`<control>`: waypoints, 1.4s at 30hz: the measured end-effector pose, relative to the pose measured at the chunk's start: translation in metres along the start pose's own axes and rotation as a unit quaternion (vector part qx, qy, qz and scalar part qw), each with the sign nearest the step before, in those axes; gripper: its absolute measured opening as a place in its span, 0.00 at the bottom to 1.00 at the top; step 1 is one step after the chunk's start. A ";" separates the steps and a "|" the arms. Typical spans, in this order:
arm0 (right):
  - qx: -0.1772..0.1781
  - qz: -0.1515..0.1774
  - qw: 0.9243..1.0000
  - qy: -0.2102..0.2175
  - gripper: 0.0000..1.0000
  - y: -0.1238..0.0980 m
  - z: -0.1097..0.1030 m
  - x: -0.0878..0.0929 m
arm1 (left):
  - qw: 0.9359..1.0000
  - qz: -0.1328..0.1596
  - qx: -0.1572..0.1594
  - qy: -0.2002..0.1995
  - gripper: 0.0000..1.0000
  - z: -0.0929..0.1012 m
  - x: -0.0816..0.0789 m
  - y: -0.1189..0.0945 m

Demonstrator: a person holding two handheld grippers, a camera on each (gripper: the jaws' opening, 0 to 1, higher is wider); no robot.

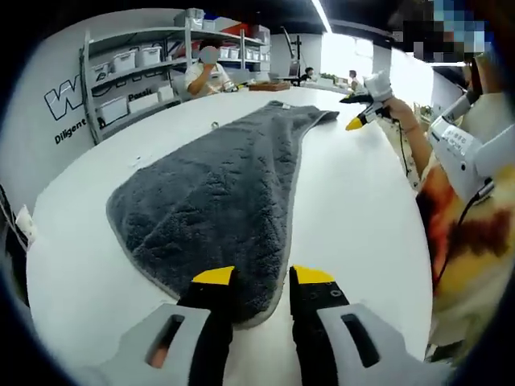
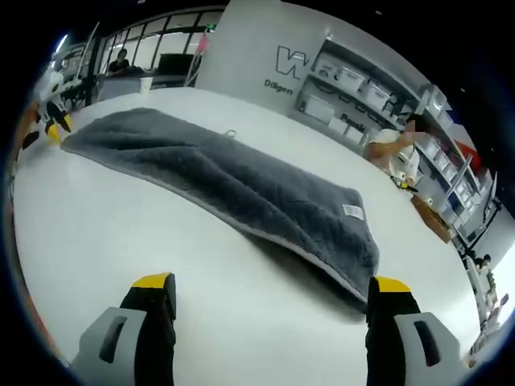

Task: Open the folded towel by lifting each exposed corner and separating the folded layers until the towel lies flat within the target outline without major curled edges

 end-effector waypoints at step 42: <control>-0.195 0.074 0.975 -0.082 0.49 0.049 -0.085 -0.105 | 0.990 0.123 -0.017 -0.073 1.00 -0.021 -0.026 0.012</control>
Point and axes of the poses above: the point that each gripper's makers call its tool centre point, and the gripper's own axes: y roughly forward along the fingers, z roughly to its right, x roughly out of its underside, the point moved 5 cm from there along -y, roughly backward along the fingers, and after that the axes turned 13 degrees about -z, right-handed, at the moved point
